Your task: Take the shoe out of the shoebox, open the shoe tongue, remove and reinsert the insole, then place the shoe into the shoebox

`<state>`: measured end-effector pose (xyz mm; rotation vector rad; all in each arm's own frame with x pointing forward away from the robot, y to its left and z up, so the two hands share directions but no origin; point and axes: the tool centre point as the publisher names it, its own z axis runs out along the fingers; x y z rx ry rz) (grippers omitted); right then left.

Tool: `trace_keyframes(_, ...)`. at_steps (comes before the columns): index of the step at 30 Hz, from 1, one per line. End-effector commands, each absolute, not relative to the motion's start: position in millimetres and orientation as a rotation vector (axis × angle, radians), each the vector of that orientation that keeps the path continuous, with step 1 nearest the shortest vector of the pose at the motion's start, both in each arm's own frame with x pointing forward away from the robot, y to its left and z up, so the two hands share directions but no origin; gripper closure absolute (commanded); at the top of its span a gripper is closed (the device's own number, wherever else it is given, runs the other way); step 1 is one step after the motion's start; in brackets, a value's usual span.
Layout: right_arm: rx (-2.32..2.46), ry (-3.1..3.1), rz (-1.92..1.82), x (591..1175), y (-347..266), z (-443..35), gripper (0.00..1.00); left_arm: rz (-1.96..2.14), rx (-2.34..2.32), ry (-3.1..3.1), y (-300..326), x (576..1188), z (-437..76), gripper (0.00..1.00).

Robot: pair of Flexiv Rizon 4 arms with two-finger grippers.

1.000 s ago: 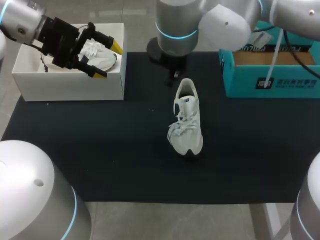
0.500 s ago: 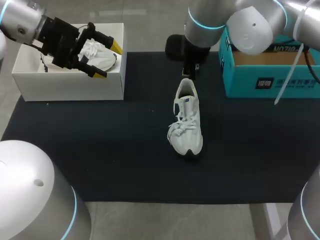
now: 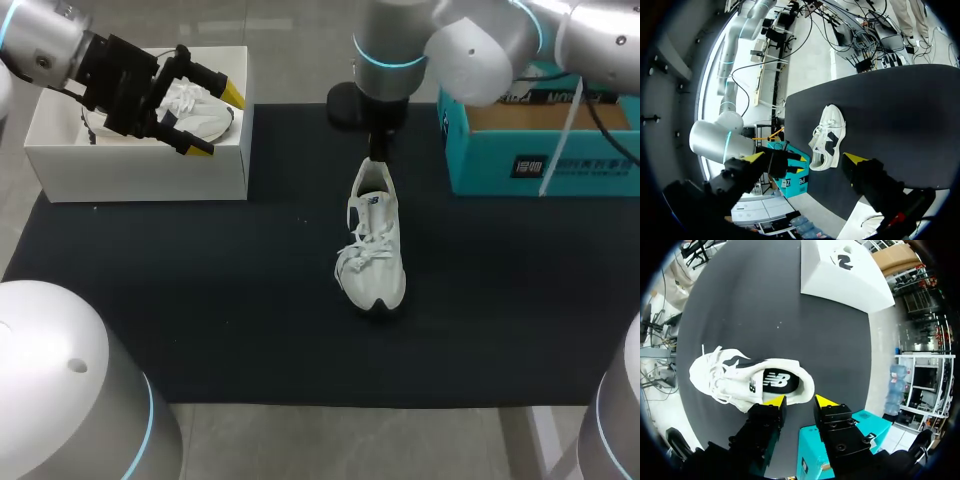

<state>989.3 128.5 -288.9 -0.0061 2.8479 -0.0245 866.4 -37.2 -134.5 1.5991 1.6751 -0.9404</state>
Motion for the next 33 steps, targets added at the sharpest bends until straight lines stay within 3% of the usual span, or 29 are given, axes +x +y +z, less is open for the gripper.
trace_keyframes(1, -0.003, 2.868, -0.106, 1006.1, 135.4, -301.4, 0.64, -0.938, 1.602, 1.678, -37.3, 866.4, -134.0, 0.0)
trace_keyframes(24, -0.026, 2.95, -0.166, 1028.9, 125.5, -360.3, 0.54, -0.938, 1.602, 1.678, -37.3, 866.4, -134.0, 0.0)
trace_keyframes(33, 0.005, 2.959, -0.177, 1035.9, 120.1, -373.7, 0.55, -0.938, 1.602, 1.678, -37.3, 866.4, -134.0, 0.0)
